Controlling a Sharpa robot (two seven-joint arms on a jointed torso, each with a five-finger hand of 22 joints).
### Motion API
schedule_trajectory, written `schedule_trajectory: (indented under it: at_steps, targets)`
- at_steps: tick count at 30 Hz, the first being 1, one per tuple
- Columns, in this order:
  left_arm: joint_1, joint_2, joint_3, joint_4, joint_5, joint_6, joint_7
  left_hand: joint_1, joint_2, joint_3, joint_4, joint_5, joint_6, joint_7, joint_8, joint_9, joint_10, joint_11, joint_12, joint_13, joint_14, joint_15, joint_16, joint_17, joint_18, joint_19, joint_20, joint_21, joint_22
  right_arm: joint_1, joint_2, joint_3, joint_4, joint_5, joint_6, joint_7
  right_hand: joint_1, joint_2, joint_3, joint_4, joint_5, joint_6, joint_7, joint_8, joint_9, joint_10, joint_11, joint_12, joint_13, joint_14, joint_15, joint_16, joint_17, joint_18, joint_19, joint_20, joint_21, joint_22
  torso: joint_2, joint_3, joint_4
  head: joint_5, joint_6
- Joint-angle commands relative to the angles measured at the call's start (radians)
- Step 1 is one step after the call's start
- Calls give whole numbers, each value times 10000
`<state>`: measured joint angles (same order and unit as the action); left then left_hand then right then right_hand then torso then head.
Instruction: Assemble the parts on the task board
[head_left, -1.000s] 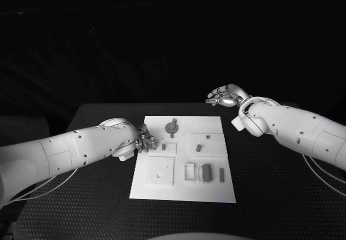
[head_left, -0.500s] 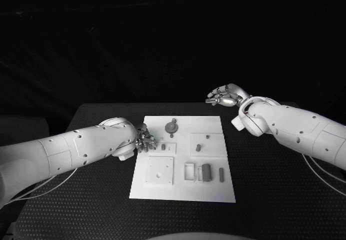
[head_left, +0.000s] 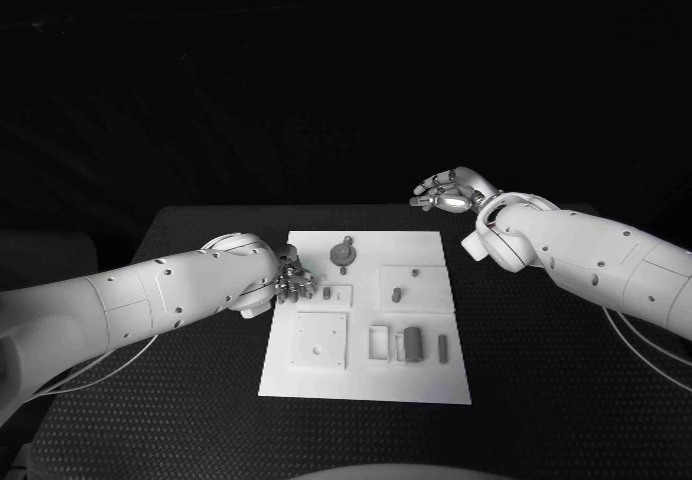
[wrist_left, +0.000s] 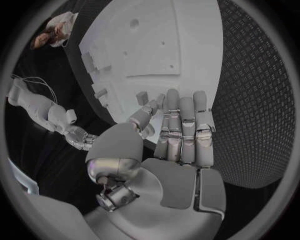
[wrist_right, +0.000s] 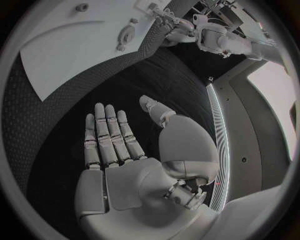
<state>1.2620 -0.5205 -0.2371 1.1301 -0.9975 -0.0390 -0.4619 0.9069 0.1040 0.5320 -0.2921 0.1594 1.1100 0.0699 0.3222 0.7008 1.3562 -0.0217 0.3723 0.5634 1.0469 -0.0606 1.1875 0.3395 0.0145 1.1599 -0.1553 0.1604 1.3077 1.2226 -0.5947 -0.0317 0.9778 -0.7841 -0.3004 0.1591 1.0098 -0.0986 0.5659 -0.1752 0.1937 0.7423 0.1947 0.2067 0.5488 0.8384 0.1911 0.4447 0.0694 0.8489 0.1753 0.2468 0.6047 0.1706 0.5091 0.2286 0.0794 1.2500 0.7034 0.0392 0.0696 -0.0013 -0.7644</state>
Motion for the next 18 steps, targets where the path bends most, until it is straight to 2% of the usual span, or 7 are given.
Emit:
schedule_trajectory:
  at_steps: [1,8,16,18]
  targets:
    - [-43,83,-23,-63,-268,248,-14,156,19,84,8,64,66,-51,-34,14,-18,-27,52,17,13,-17,45,14,-99,27,-48,67,246,-3,16,3,-4,-13,149,97,20,65,-64,16,-43,-79,276,61,-12,47,15,-70,-15,31,47,-27,-20,-150,-64,5,-47,20,2,6,-3,0,-10]
    - [-43,76,-23,25,-282,641,-82,162,15,92,11,70,66,-52,-31,26,-18,-30,63,27,17,-19,52,21,-101,31,-50,77,246,-6,20,3,-9,-13,172,95,20,65,-66,17,-43,-79,277,65,-20,51,15,-78,-15,30,50,-28,-29,-151,-64,5,-56,26,2,3,-3,-10,-15]
    - [-43,-57,-23,129,-274,627,-137,115,-9,82,31,27,36,-39,-43,45,-57,-17,64,37,-10,-14,44,27,-116,9,-42,80,239,-6,-11,3,15,-13,151,88,21,55,-74,14,-44,-84,278,70,-35,54,16,-95,-16,10,68,-38,-50,-158,-78,8,-77,38,-1,-3,5,-30,-27]
    - [-43,-72,-23,126,-208,532,-175,-199,-186,-103,145,-359,-167,53,-153,20,-153,30,34,34,-88,11,-12,9,-125,-48,-19,55,224,-6,-17,3,17,-13,147,82,23,46,-79,11,-44,-90,277,72,-46,51,17,-109,-17,-8,79,-48,-65,-164,-92,9,-90,47,0,-3,7,-39,-18]
